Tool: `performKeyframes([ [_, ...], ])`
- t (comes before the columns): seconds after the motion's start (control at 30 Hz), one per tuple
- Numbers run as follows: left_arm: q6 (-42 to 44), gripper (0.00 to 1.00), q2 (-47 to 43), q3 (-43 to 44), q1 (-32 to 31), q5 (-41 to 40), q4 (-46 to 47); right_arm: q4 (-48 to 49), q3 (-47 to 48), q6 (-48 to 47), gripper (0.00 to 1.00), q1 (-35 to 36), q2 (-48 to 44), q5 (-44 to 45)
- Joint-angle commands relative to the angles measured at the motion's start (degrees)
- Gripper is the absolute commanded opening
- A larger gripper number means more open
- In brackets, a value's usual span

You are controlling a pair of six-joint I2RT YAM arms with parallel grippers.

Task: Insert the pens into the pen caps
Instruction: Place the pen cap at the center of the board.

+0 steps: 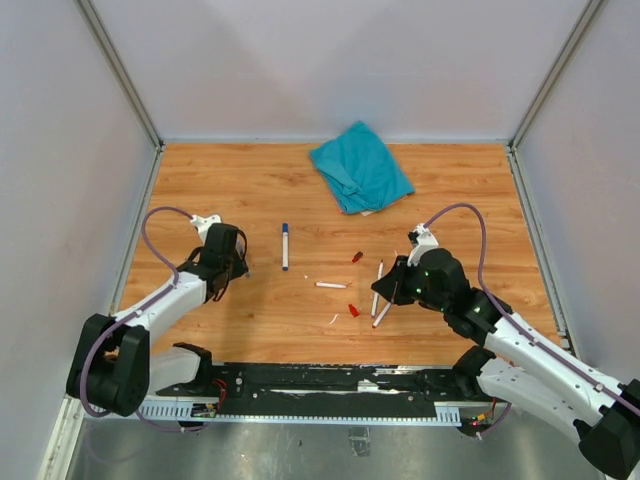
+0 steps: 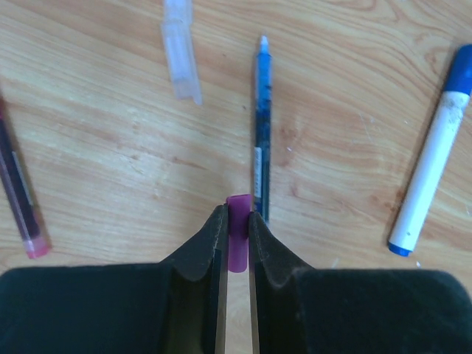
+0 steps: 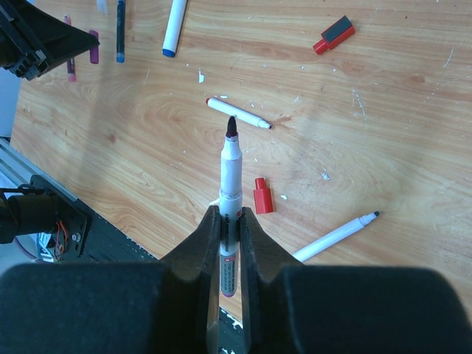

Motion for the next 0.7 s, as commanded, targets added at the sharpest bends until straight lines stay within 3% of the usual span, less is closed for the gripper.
performKeyframes([
  [0.0,-2.7,0.12,-2.1,-0.5,-4.5,-0.1,0.7,-1.2,2.7,-1.4,0.01,0.6,-0.3,0.7],
  [0.37,-6.3,0.13,-3.5,2.3,-20.9,-0.3,0.6,-2.5,3.3,-1.7,0.00,0.6,-0.6,1.6],
  [0.67,-10.2,0.13,2.4,3.6,-36.8,-2.2,1.0,-3.3,2.9,-1.5,0.01,0.6,-1.7,2.6],
])
